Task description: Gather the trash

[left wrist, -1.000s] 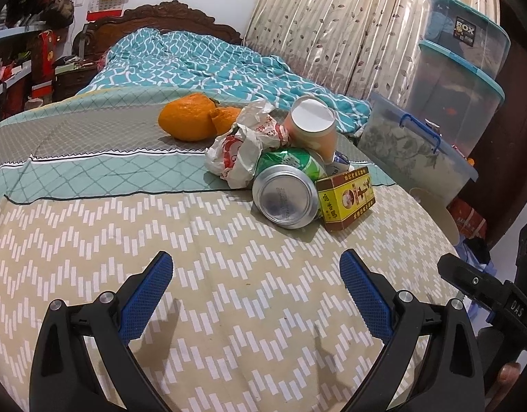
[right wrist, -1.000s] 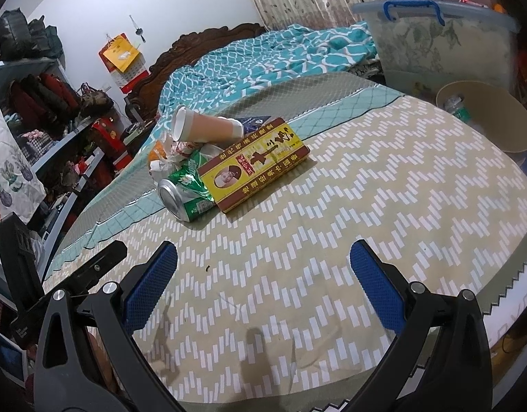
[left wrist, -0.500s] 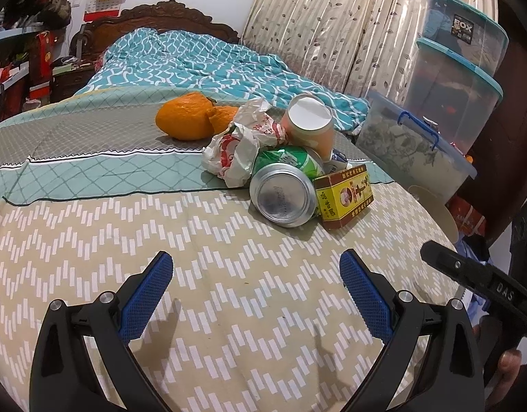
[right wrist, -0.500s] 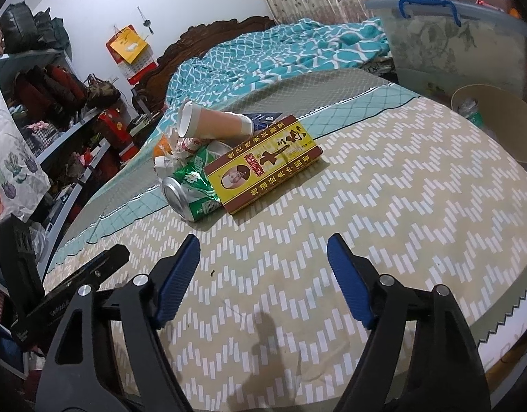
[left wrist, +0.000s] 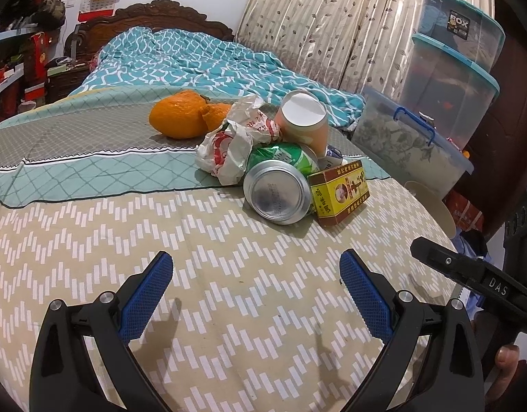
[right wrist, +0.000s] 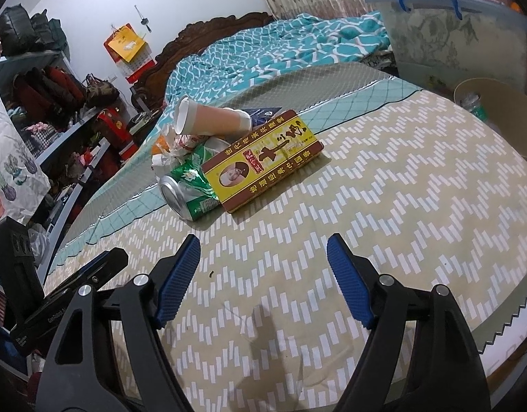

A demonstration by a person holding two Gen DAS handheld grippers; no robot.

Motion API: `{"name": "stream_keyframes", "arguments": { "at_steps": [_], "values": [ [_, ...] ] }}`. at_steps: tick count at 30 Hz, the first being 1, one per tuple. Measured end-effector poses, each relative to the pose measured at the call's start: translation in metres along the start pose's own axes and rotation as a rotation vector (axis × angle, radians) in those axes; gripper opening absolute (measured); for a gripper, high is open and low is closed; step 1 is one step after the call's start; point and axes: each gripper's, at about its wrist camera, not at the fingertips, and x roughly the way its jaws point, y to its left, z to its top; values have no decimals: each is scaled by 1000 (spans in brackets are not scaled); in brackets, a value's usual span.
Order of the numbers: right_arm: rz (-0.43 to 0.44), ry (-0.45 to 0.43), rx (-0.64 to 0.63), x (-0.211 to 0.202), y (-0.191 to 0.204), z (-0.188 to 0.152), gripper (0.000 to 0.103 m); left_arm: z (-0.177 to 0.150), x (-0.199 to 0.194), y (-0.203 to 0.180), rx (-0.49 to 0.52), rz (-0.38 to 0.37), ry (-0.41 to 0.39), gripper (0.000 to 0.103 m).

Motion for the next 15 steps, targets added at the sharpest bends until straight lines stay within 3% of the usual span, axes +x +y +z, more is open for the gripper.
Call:
{"name": "stream_keyframes", "arguments": {
  "at_steps": [15],
  "values": [
    [3, 5, 1, 2, 0, -1, 77, 0, 2, -2, 10, -1, 8, 93]
  ]
}}
